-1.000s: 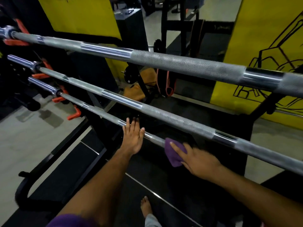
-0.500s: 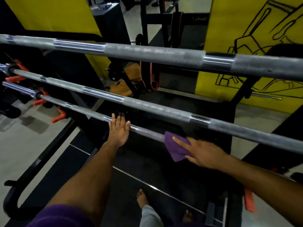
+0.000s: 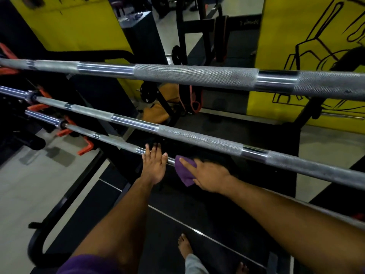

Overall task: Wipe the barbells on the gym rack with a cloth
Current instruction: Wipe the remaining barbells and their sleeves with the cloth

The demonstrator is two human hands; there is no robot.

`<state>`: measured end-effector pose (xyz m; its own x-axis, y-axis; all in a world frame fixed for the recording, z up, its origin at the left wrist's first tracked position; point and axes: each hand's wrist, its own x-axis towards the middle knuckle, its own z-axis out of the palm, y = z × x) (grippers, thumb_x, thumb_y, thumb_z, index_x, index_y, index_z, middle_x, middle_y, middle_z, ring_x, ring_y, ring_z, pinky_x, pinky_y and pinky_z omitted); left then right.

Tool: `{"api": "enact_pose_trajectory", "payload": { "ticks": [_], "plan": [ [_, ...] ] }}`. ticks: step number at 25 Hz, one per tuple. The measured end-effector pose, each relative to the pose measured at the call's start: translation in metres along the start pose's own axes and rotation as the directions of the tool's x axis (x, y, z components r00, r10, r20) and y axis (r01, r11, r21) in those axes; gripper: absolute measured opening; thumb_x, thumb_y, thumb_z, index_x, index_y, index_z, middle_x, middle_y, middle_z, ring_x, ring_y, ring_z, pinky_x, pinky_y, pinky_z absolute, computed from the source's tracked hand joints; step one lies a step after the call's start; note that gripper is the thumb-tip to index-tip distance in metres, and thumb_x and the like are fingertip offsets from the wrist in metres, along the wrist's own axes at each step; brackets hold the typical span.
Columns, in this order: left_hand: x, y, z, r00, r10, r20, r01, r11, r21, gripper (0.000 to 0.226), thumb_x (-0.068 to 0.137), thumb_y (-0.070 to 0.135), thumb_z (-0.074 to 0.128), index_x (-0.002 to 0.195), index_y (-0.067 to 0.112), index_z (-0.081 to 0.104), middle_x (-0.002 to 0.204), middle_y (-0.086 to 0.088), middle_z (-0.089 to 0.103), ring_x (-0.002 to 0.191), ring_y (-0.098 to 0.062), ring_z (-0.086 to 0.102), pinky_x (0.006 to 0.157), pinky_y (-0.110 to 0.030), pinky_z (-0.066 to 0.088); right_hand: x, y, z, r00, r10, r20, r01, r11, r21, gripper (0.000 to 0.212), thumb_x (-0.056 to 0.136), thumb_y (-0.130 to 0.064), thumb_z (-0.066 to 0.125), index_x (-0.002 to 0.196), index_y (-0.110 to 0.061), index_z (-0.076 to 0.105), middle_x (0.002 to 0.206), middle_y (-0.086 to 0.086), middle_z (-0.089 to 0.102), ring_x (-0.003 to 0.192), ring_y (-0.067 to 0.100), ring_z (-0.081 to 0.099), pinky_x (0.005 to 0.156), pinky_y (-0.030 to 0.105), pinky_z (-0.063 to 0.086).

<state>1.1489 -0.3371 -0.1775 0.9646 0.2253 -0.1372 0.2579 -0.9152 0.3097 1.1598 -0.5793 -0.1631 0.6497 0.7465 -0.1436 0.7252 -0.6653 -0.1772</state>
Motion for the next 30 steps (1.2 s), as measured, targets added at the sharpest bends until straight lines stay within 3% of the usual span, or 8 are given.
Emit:
{"api": "enact_pose_trajectory", "payload": {
  "ticks": [7, 13, 18, 22, 24, 25, 28, 30],
  "plan": [
    [-0.001, 0.000, -0.001, 1.000, 0.008, 0.008, -0.008, 1.000, -0.022, 0.059, 0.109, 0.036, 0.023, 0.160, 0.009, 0.009, 0.168, -0.007, 0.003, 0.152, -0.028, -0.021, 0.121, -0.051, -0.009, -0.068, 0.020, 0.002, 0.997, 0.005, -0.080, -0.012, 0.996, -0.089, 0.083, 0.097, -0.038, 0.052, 0.155, -0.049, -0.006, 0.136, 0.009, 0.041, 0.094, 0.031, 0.060, 0.075, 0.042, 0.054],
    [-0.001, 0.000, 0.001, 1.000, 0.014, -0.005, -0.014, 0.999, -0.047, 0.060, 0.109, 0.036, 0.022, 0.160, 0.007, 0.009, 0.168, -0.008, 0.002, 0.152, -0.029, -0.021, 0.121, -0.052, -0.009, -0.154, 0.057, 0.013, 0.985, 0.135, -0.104, -0.149, 0.979, -0.139, 0.090, 0.092, -0.057, 0.052, 0.153, -0.050, -0.014, 0.136, 0.000, 0.049, 0.092, 0.021, 0.064, 0.073, 0.036, 0.056],
    [-0.003, 0.002, 0.001, 1.000, 0.018, -0.003, -0.018, 0.999, -0.028, 0.060, 0.109, 0.038, 0.021, 0.160, 0.008, 0.008, 0.168, -0.008, 0.001, 0.151, -0.028, -0.022, 0.121, -0.050, -0.010, -0.091, 0.027, -0.001, 0.983, 0.178, 0.036, -0.173, 0.978, -0.115, 0.082, 0.098, -0.057, 0.042, 0.155, -0.041, -0.015, 0.142, 0.009, 0.042, 0.108, 0.031, 0.062, 0.083, 0.040, 0.053],
    [-0.002, 0.003, -0.001, 1.000, 0.004, 0.004, -0.004, 1.000, 0.012, 0.081, 0.097, 0.060, 0.006, 0.160, 0.010, 0.009, 0.168, -0.007, 0.003, 0.152, -0.029, -0.020, 0.122, -0.052, -0.006, -0.014, -0.010, -0.005, 0.991, 0.135, -0.020, -0.136, 0.989, -0.055, 0.086, 0.095, -0.052, 0.051, 0.157, -0.037, -0.007, 0.141, 0.015, 0.043, 0.106, 0.037, 0.060, 0.086, 0.045, 0.051],
    [0.000, 0.000, -0.002, 1.000, 0.014, 0.015, -0.014, 1.000, 0.020, 0.095, 0.084, 0.066, -0.005, 0.160, 0.010, 0.009, 0.168, -0.007, 0.003, 0.152, -0.031, -0.019, 0.122, -0.052, -0.004, 0.002, -0.028, 0.000, 0.981, 0.184, -0.054, -0.186, 0.982, -0.041, 0.097, 0.088, -0.061, 0.052, 0.158, -0.032, -0.008, 0.147, 0.017, 0.041, 0.115, 0.039, 0.057, 0.094, 0.049, 0.047],
    [0.000, -0.001, -0.003, 1.000, 0.023, 0.008, -0.023, 0.999, 0.026, 0.091, 0.088, 0.065, -0.002, 0.160, 0.010, 0.010, 0.168, -0.008, 0.004, 0.152, -0.031, -0.018, 0.121, -0.053, -0.003, 0.004, -0.032, -0.003, 0.966, 0.254, -0.053, -0.254, 0.967, 0.011, 0.103, 0.084, -0.066, 0.052, 0.158, -0.029, -0.009, 0.153, 0.017, 0.038, 0.123, 0.039, 0.054, 0.101, 0.052, 0.043],
    [-0.001, -0.001, -0.002, 0.998, 0.050, 0.024, -0.051, 0.998, 0.023, 0.064, 0.107, 0.046, 0.020, 0.160, 0.011, 0.010, 0.168, -0.008, 0.003, 0.152, -0.032, -0.018, 0.122, -0.054, -0.003, 0.005, -0.029, -0.019, 0.930, 0.366, 0.037, -0.367, 0.920, 0.136, 0.094, 0.088, -0.057, 0.059, 0.159, -0.023, 0.007, 0.154, 0.012, 0.038, 0.136, 0.035, 0.044, 0.112, 0.050, 0.035],
    [-0.001, -0.005, -0.003, 0.996, 0.088, 0.034, -0.090, 0.995, 0.048, 0.063, 0.107, 0.045, 0.021, 0.160, 0.012, 0.012, 0.168, -0.007, 0.004, 0.153, -0.032, -0.016, 0.122, -0.053, -0.002, 0.001, -0.039, -0.032, 0.922, 0.387, -0.010, -0.385, 0.920, 0.071, 0.072, 0.090, -0.044, 0.065, 0.148, -0.020, 0.032, 0.141, 0.011, 0.048, 0.127, 0.034, 0.050, 0.104, 0.046, 0.041]
  ]
}}
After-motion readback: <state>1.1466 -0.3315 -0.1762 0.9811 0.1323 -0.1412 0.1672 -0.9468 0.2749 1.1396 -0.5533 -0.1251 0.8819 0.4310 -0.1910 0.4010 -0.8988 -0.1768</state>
